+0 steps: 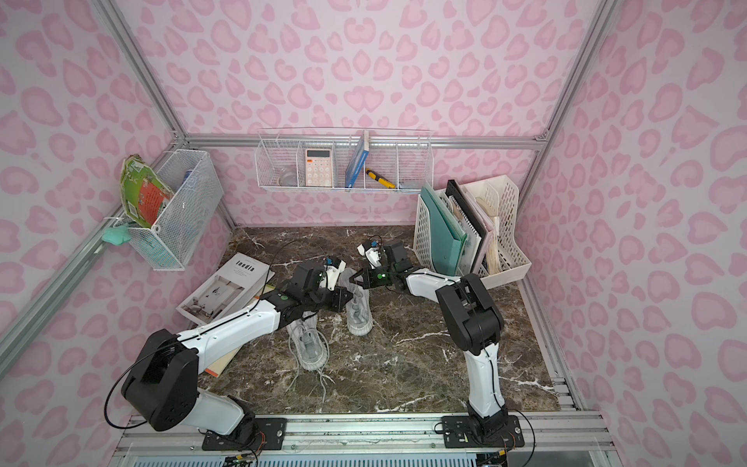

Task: Tie the shoes
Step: Wrap the shoelace around the shoelace.

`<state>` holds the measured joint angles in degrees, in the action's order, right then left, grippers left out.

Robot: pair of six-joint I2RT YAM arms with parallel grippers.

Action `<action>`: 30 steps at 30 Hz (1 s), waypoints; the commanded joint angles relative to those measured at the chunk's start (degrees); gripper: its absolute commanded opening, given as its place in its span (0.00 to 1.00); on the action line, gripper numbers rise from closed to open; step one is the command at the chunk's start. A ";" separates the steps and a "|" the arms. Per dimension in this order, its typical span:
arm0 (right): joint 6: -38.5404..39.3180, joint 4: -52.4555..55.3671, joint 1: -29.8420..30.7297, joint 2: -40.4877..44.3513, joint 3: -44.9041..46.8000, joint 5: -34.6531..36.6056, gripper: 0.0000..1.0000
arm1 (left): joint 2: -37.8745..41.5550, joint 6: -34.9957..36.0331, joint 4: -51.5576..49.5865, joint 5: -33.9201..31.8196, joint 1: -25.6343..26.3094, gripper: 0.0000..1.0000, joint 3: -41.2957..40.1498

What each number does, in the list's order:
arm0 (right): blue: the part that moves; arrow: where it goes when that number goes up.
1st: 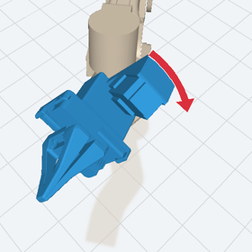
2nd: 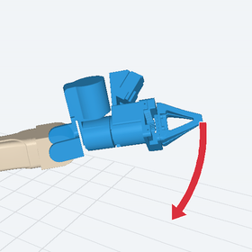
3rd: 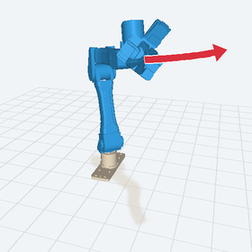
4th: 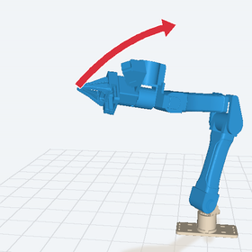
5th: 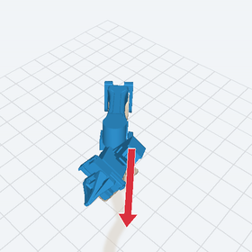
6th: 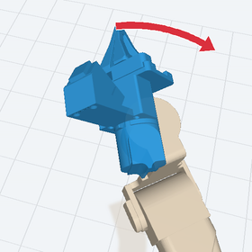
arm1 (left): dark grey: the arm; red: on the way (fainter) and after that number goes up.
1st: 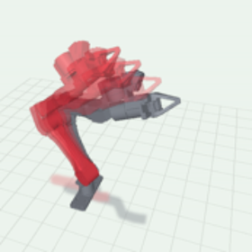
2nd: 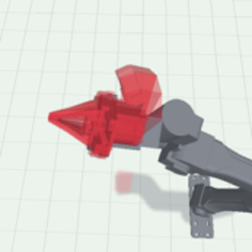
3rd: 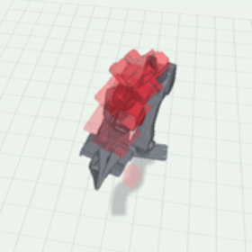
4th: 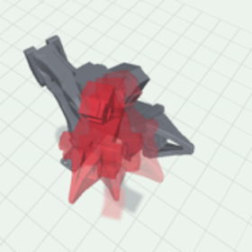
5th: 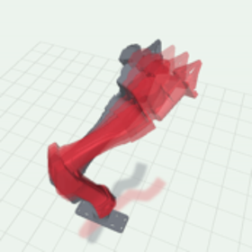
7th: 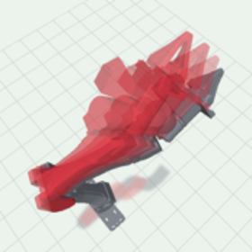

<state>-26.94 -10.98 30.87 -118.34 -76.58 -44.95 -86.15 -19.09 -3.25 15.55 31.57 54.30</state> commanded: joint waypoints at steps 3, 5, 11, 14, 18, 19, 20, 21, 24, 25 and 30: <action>0.96 2.74 -0.42 -0.87 -0.94 -2.18 0.00 | -1.80 1.06 2.25 0.89 1.12 0.00 0.87; 0.95 2.96 -0.59 -1.26 -3.03 -2.84 0.00 | -2.71 1.07 3.00 1.30 1.56 0.00 1.23; 0.98 3.54 -1.09 -2.15 -4.09 -3.92 0.00 | -6.21 1.78 5.10 1.05 3.47 0.00 2.58; 1.31 4.10 -1.08 -2.51 -4.53 -4.09 0.00 | -7.77 1.82 5.46 1.15 3.60 0.05 3.40; 1.61 4.35 -1.13 -2.68 -4.46 -4.09 0.00 | -8.46 2.12 5.49 1.24 3.70 0.20 3.80; 1.61 4.38 -1.03 -2.65 -4.42 -4.09 0.00 | -8.42 2.19 5.30 1.22 3.67 0.24 3.75; 1.72 4.39 -1.01 -2.59 -4.37 -4.03 0.00 | -8.32 2.51 4.90 1.43 3.60 0.29 3.73; 1.81 4.48 -1.05 -2.59 -4.39 -4.08 0.00 | -8.21 2.72 4.55 1.59 3.68 0.33 3.78; 1.94 4.57 -1.05 -2.59 -4.37 -4.09 0.00 | -7.76 3.42 4.12 1.96 3.65 0.40 3.59; 1.97 4.57 -1.00 -2.59 -4.39 -4.09 0.00 | -7.46 3.62 2.89 2.09 3.63 0.42 3.53; 2.30 4.75 -1.02 -2.58 -4.28 -4.09 0.00 | -3.96 5.20 0.60 2.82 3.63 0.51 2.11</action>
<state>-25.45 -6.33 29.85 -120.99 -80.64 -48.51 -91.48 -15.84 -0.93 17.32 35.22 56.80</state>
